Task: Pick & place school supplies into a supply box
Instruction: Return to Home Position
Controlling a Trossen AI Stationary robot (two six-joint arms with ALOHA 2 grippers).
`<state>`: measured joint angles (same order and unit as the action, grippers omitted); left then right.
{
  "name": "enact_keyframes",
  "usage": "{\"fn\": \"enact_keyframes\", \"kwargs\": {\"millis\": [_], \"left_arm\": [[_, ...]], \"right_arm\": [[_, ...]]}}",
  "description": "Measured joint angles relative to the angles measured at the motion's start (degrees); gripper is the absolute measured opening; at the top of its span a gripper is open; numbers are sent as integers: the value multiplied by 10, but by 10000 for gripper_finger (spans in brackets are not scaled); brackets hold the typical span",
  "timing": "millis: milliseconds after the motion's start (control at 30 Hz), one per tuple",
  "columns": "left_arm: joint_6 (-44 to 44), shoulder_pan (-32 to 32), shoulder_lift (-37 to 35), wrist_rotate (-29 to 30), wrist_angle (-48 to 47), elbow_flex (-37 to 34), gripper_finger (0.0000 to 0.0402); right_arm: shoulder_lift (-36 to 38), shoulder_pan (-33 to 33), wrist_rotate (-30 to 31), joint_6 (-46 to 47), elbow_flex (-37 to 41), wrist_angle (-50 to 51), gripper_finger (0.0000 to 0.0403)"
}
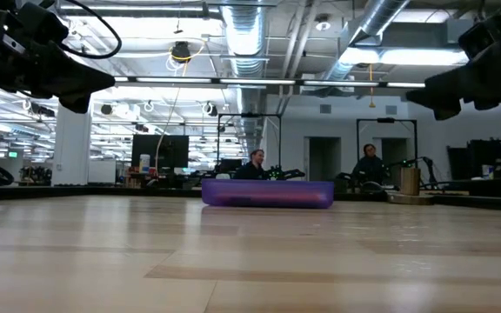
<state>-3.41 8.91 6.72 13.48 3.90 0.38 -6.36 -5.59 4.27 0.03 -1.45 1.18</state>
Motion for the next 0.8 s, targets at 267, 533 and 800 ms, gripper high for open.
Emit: {"fn": "enact_keyframes", "kwargs": {"millis": [267,533,800], "left_arm": [[3,0,0,1,0,0,0],[8,0,0,0,0,0,0],[8,0,0,-1,1,0,0]], "right_arm": [[-27,-27,-59,4,1,0,210],[40,-33,-57,-16,1,2,210],[63,-33,-50,-34,0,8,210]]}}
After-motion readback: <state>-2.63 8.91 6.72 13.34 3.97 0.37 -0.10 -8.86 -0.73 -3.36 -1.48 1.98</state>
